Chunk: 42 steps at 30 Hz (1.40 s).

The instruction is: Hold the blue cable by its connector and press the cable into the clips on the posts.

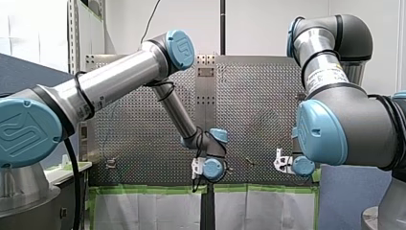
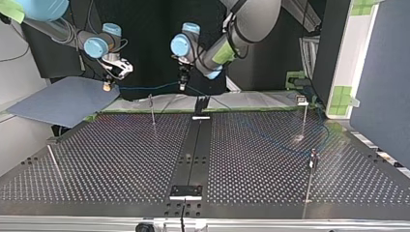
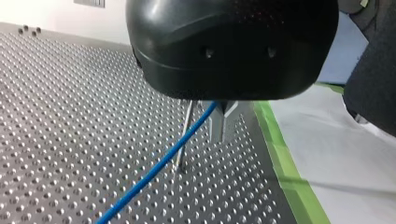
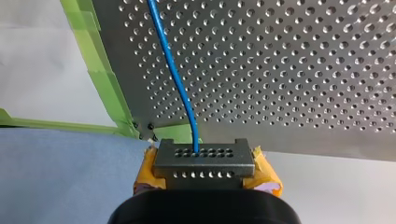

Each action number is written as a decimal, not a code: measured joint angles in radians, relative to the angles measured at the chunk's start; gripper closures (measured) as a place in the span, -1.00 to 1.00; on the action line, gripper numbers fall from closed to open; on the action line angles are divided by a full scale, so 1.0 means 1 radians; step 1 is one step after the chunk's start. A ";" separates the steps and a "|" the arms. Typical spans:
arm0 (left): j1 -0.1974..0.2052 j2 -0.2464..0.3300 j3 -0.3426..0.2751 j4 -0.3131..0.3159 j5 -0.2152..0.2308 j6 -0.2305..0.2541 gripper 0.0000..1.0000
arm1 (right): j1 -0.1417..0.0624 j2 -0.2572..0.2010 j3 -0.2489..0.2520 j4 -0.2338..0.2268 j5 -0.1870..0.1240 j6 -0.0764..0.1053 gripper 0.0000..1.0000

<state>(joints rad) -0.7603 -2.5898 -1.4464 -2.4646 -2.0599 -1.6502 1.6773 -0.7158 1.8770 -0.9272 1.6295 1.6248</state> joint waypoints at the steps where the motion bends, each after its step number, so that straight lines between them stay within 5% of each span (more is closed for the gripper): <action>1: -0.003 0.000 0.001 0.000 0.001 -0.002 1.00 | -0.002 0.000 -0.002 0.001 0.000 -0.001 1.00; 8: -0.017 -0.001 0.016 -0.002 0.020 -0.017 1.00 | -0.049 0.000 -0.033 0.036 -0.012 -0.013 1.00; 19: -0.023 -0.056 0.095 -0.063 0.020 -0.030 1.00 | -0.150 0.000 -0.045 0.058 -0.094 -0.009 1.00; 22: -0.020 -0.081 0.122 -0.090 0.019 -0.040 1.00 | -0.164 0.001 -0.053 0.059 -0.102 -0.008 1.00; 33: -0.007 -0.106 0.187 -0.125 0.021 -0.049 1.00 | -0.150 0.003 -0.071 0.071 -0.185 -0.017 1.00; 42: 0.004 -0.106 0.216 -0.167 0.016 -0.044 1.00 | -0.141 0.047 -0.096 0.106 -0.278 -0.006 1.00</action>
<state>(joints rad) -0.7560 -2.6956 -1.2304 -2.6311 -2.0444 -1.6942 1.5364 -0.6689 1.7808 -0.8216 1.3514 1.6191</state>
